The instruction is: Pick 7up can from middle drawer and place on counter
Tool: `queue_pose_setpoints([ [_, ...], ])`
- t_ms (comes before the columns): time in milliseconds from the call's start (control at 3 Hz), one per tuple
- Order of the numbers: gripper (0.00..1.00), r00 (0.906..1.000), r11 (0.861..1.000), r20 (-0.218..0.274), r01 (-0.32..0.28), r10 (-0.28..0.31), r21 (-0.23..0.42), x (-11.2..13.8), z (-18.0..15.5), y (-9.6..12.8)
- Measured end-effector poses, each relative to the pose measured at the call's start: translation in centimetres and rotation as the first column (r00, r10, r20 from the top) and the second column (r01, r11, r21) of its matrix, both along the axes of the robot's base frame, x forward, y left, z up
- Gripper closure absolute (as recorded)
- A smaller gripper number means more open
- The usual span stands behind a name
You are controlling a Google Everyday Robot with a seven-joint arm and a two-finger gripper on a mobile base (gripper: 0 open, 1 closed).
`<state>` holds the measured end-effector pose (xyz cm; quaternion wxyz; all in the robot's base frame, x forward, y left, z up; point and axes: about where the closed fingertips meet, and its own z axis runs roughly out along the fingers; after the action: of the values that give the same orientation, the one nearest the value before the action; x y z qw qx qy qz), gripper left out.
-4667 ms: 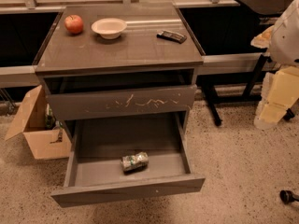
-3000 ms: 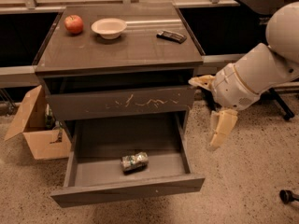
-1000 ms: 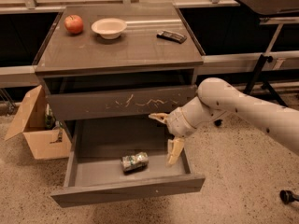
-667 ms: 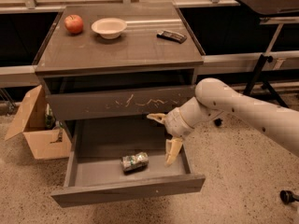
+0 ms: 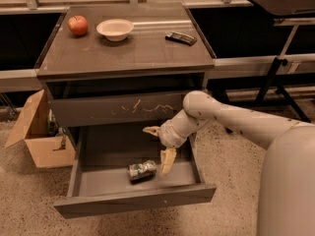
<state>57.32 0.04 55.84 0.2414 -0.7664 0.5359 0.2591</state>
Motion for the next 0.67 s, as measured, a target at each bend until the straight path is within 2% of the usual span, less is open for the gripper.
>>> queue_pose_setpoints([
  [667,0.00,0.9997,0.999,-0.021,0.013,-0.014,-0.040,1.9,-5.4,2.2],
])
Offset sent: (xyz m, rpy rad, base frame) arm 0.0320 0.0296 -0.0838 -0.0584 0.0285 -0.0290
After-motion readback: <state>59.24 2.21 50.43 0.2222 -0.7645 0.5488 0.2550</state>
